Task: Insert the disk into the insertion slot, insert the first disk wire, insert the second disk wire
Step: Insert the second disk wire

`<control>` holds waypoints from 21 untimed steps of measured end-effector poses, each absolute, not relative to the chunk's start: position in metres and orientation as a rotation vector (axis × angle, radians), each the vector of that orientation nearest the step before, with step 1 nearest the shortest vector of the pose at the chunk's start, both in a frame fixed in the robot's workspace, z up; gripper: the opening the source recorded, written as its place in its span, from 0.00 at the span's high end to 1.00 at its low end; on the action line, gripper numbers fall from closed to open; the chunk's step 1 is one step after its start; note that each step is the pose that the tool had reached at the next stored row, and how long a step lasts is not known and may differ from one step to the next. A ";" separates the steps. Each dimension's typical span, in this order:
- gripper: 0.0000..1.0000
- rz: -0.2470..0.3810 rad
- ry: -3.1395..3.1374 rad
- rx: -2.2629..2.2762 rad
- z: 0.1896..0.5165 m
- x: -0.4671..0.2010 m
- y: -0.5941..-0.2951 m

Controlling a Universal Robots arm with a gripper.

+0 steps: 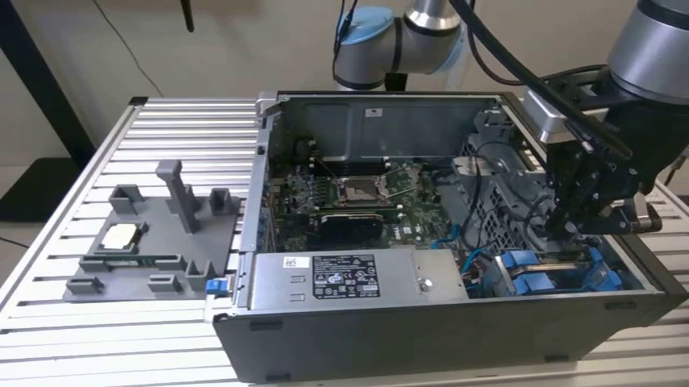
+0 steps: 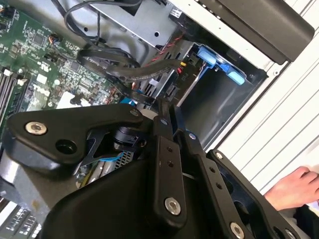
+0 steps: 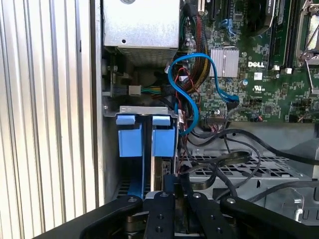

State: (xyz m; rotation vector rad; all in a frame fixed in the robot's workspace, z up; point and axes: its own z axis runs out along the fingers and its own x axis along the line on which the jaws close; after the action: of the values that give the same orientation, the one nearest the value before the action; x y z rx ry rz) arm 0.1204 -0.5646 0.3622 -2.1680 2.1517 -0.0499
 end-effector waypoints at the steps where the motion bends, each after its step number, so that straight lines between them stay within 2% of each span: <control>1: 0.84 -0.050 2.152 -2.168 0.362 0.120 -0.565; 21: 0.84 -0.051 2.156 -2.162 0.351 0.126 -0.567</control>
State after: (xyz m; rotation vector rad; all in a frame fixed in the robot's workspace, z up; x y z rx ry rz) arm 0.1256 -0.5673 0.3513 -2.1617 2.1564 -0.0511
